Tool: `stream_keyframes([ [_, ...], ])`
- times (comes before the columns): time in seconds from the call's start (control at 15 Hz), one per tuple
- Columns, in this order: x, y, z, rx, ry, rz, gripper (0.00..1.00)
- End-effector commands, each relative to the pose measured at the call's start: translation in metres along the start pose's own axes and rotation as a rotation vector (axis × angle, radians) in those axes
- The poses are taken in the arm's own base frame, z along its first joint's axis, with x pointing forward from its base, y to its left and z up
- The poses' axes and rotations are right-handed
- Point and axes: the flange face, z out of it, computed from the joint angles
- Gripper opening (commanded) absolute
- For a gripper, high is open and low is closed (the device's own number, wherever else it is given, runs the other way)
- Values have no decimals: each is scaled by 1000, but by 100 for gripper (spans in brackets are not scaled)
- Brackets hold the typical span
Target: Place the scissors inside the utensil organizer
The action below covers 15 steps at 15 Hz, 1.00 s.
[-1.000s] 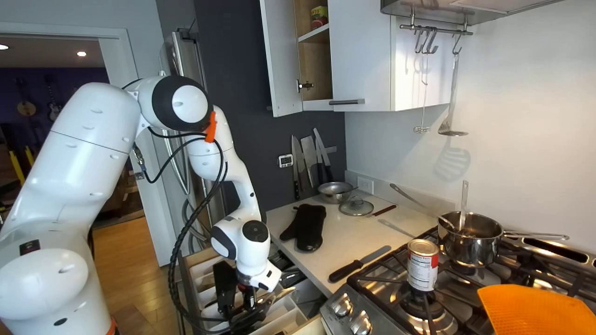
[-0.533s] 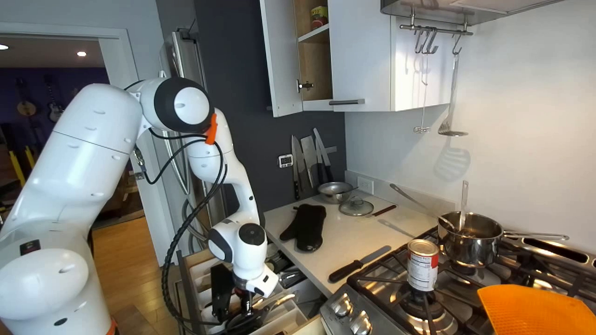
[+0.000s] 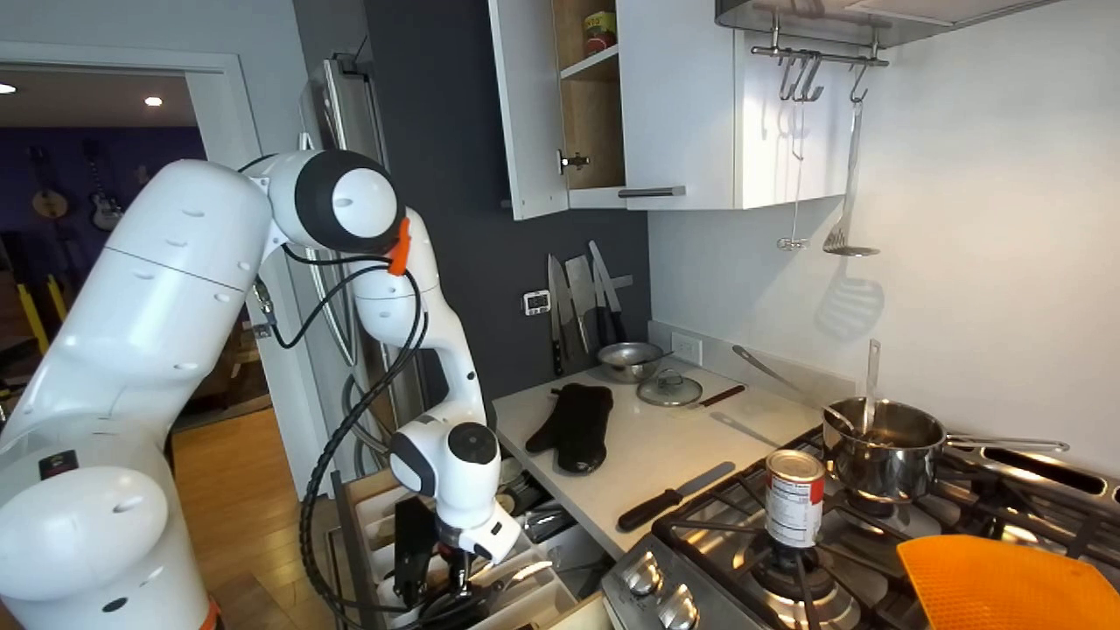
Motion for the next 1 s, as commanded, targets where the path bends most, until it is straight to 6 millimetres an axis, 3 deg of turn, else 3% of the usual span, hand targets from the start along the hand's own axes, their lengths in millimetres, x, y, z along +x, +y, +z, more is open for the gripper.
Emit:
stream_keyframes([
  [0.0,-2,1,4,-30,-1,24,35],
  [0.6,-6,-21,-38,-52,81,-72,99],
  [0.93,0,-27,-57,-93,133,-75,100],
])
